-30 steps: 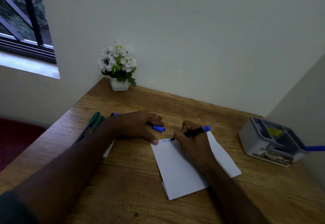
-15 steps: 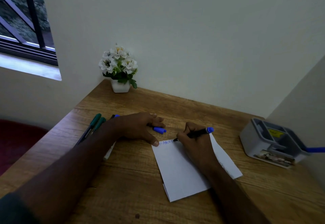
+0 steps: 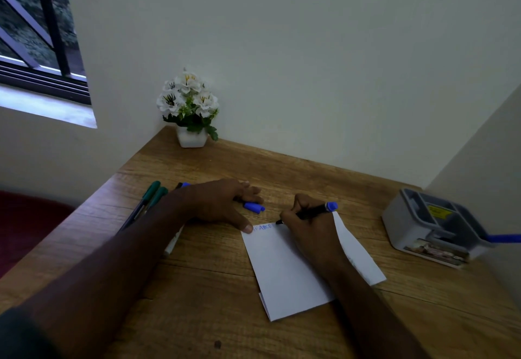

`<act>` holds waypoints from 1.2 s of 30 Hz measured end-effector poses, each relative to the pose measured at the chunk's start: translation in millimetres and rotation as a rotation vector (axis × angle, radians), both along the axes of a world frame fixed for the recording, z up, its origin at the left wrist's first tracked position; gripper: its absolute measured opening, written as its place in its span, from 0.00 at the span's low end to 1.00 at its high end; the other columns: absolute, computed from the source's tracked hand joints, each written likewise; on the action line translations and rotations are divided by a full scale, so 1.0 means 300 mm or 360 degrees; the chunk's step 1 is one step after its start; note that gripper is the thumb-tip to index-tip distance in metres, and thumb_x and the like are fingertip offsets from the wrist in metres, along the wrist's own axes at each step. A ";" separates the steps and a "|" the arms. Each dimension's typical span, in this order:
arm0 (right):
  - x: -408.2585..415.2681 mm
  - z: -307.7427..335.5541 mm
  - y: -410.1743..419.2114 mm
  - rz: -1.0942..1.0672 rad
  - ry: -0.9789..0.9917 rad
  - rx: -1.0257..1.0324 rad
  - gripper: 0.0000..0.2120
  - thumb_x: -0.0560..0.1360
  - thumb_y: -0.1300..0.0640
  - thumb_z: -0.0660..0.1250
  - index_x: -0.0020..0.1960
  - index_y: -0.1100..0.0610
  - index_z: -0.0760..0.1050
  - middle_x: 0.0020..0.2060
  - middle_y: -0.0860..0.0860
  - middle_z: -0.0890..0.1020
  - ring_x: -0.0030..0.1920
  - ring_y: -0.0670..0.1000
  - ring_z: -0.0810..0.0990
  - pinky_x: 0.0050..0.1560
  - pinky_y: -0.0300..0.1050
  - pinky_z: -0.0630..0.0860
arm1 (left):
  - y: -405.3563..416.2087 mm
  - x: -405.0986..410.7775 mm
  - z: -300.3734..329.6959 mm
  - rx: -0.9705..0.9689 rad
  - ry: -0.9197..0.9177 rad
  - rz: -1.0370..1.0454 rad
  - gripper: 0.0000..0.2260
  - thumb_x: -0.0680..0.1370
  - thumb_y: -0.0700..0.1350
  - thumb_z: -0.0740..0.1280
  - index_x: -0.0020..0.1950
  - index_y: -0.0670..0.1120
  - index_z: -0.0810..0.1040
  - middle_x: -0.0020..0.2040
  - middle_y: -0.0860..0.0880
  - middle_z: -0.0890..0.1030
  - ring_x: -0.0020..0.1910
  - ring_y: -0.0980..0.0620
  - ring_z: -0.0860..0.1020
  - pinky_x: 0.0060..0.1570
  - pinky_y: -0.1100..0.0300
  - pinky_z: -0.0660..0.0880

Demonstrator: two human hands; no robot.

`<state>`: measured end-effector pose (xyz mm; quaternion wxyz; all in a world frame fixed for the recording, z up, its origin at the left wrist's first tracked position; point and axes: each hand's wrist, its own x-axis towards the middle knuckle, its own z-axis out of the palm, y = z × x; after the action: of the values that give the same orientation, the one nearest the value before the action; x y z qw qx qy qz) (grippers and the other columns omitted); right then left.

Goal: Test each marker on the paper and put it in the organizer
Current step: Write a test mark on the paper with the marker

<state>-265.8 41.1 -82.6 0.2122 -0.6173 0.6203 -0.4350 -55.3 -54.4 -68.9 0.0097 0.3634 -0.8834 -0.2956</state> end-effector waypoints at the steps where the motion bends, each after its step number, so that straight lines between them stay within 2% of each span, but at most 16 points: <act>1: -0.002 0.000 -0.001 -0.0012 -0.0019 -0.0007 0.12 0.72 0.62 0.70 0.33 0.57 0.69 0.26 0.47 0.74 0.29 0.41 0.73 0.33 0.35 0.71 | -0.002 0.002 -0.004 0.0003 0.0002 0.0005 0.35 0.71 0.61 0.72 0.75 0.61 0.63 0.79 0.59 0.55 0.78 0.56 0.48 0.77 0.46 0.48; 4: -0.006 0.000 -0.001 -0.0025 -0.0057 -0.0019 0.13 0.72 0.63 0.69 0.32 0.57 0.69 0.26 0.46 0.74 0.29 0.41 0.73 0.33 0.33 0.71 | -0.011 0.006 -0.013 0.0011 -0.0003 0.0015 0.35 0.70 0.63 0.72 0.74 0.63 0.63 0.79 0.60 0.54 0.79 0.56 0.48 0.77 0.46 0.48; 9: -0.002 0.003 0.003 -0.0023 -0.0069 -0.0022 0.11 0.73 0.64 0.69 0.35 0.64 0.69 0.28 0.51 0.74 0.29 0.42 0.72 0.32 0.32 0.70 | -0.013 0.002 -0.013 0.0015 -0.0001 0.0022 0.35 0.70 0.63 0.72 0.74 0.63 0.63 0.79 0.60 0.54 0.79 0.56 0.47 0.77 0.46 0.48; 11: -0.009 0.010 0.006 -0.0045 -0.0111 -0.0060 0.10 0.73 0.64 0.69 0.36 0.63 0.70 0.28 0.49 0.75 0.30 0.41 0.73 0.33 0.32 0.70 | -0.006 0.002 -0.005 0.0008 0.0000 0.0017 0.35 0.70 0.62 0.72 0.75 0.62 0.63 0.79 0.60 0.55 0.78 0.56 0.48 0.77 0.47 0.48; 13: -0.024 0.015 0.010 -0.0049 -0.0205 -0.0125 0.08 0.73 0.65 0.68 0.37 0.61 0.72 0.31 0.49 0.77 0.34 0.43 0.77 0.38 0.35 0.73 | -0.001 -0.001 0.000 -0.0019 0.0022 0.0026 0.33 0.72 0.60 0.72 0.75 0.59 0.65 0.78 0.59 0.57 0.78 0.57 0.50 0.77 0.48 0.49; 15: -0.036 0.023 0.015 -0.0020 -0.0310 -0.0192 0.07 0.74 0.65 0.69 0.38 0.60 0.75 0.34 0.51 0.80 0.39 0.48 0.79 0.43 0.41 0.75 | 0.002 -0.005 0.000 -0.0076 0.0121 0.0089 0.29 0.74 0.57 0.71 0.73 0.57 0.68 0.77 0.56 0.63 0.77 0.56 0.55 0.77 0.49 0.54; 16: -0.039 0.028 0.016 0.0013 -0.0329 -0.0224 0.07 0.74 0.65 0.71 0.38 0.59 0.76 0.35 0.51 0.80 0.39 0.48 0.79 0.43 0.40 0.75 | 0.002 -0.006 -0.001 -0.0118 0.0183 0.0128 0.26 0.75 0.55 0.71 0.72 0.56 0.71 0.76 0.55 0.66 0.76 0.55 0.59 0.76 0.48 0.57; 19: -0.039 0.041 0.016 0.0114 -0.0281 -0.0223 0.08 0.75 0.61 0.72 0.37 0.56 0.77 0.35 0.47 0.80 0.39 0.44 0.79 0.41 0.34 0.74 | 0.012 -0.018 0.006 -0.0266 0.0237 0.0175 0.19 0.75 0.49 0.72 0.66 0.52 0.78 0.71 0.52 0.73 0.71 0.53 0.68 0.72 0.49 0.65; 22: -0.041 0.049 0.013 0.0201 -0.0432 -0.0190 0.07 0.73 0.57 0.67 0.38 0.59 0.78 0.34 0.49 0.81 0.38 0.44 0.78 0.43 0.40 0.73 | 0.029 -0.027 0.016 -0.0407 0.0321 0.0235 0.15 0.74 0.47 0.73 0.60 0.52 0.81 0.64 0.53 0.79 0.65 0.55 0.74 0.68 0.52 0.69; 24: -0.046 0.052 0.014 0.0206 -0.0519 -0.0219 0.07 0.72 0.58 0.67 0.41 0.62 0.78 0.35 0.54 0.82 0.37 0.47 0.79 0.42 0.45 0.74 | 0.038 -0.028 0.023 -0.0442 0.0545 0.0317 0.14 0.75 0.47 0.73 0.60 0.53 0.82 0.60 0.55 0.81 0.59 0.60 0.75 0.63 0.62 0.69; 26: -0.051 0.057 0.015 0.0203 -0.0592 -0.0304 0.06 0.71 0.59 0.68 0.41 0.63 0.77 0.35 0.57 0.82 0.37 0.49 0.80 0.42 0.47 0.74 | 0.046 -0.033 0.034 -0.0425 0.0778 0.0374 0.13 0.76 0.47 0.71 0.61 0.52 0.81 0.56 0.57 0.82 0.53 0.64 0.76 0.51 0.75 0.68; 28: -0.054 0.064 0.018 0.0202 -0.0669 -0.0367 0.05 0.72 0.60 0.68 0.39 0.61 0.77 0.34 0.58 0.82 0.36 0.50 0.79 0.43 0.48 0.74 | 0.051 -0.043 0.043 -0.0361 0.0929 0.0376 0.13 0.76 0.46 0.71 0.61 0.51 0.82 0.54 0.58 0.83 0.51 0.64 0.78 0.46 0.75 0.69; 31: -0.056 0.064 0.017 0.0224 -0.0743 -0.0401 0.08 0.74 0.62 0.68 0.37 0.55 0.78 0.33 0.58 0.81 0.35 0.50 0.78 0.41 0.46 0.73 | 0.059 -0.053 0.053 -0.0284 0.0964 0.0351 0.13 0.77 0.46 0.70 0.61 0.51 0.82 0.53 0.58 0.83 0.52 0.63 0.79 0.46 0.73 0.69; 34: -0.054 0.062 0.018 0.0258 -0.0784 -0.0396 0.06 0.73 0.57 0.69 0.37 0.54 0.78 0.33 0.58 0.81 0.35 0.51 0.78 0.42 0.46 0.74 | 0.067 -0.057 0.057 -0.0237 0.0917 0.0351 0.12 0.77 0.47 0.70 0.61 0.53 0.81 0.54 0.58 0.83 0.52 0.63 0.78 0.45 0.72 0.68; 36: -0.052 0.058 0.016 0.0265 -0.0786 -0.0380 0.06 0.71 0.53 0.70 0.37 0.54 0.78 0.33 0.58 0.82 0.36 0.51 0.79 0.43 0.47 0.74 | 0.072 -0.058 0.059 -0.0193 0.0874 0.0347 0.11 0.77 0.48 0.69 0.59 0.57 0.80 0.54 0.61 0.82 0.52 0.65 0.76 0.46 0.71 0.67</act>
<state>-281.4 45.8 -65.2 0.3177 -0.5620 0.4413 -0.6233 -72.7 -32.8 -51.3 0.3017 0.3612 -0.8196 -0.3269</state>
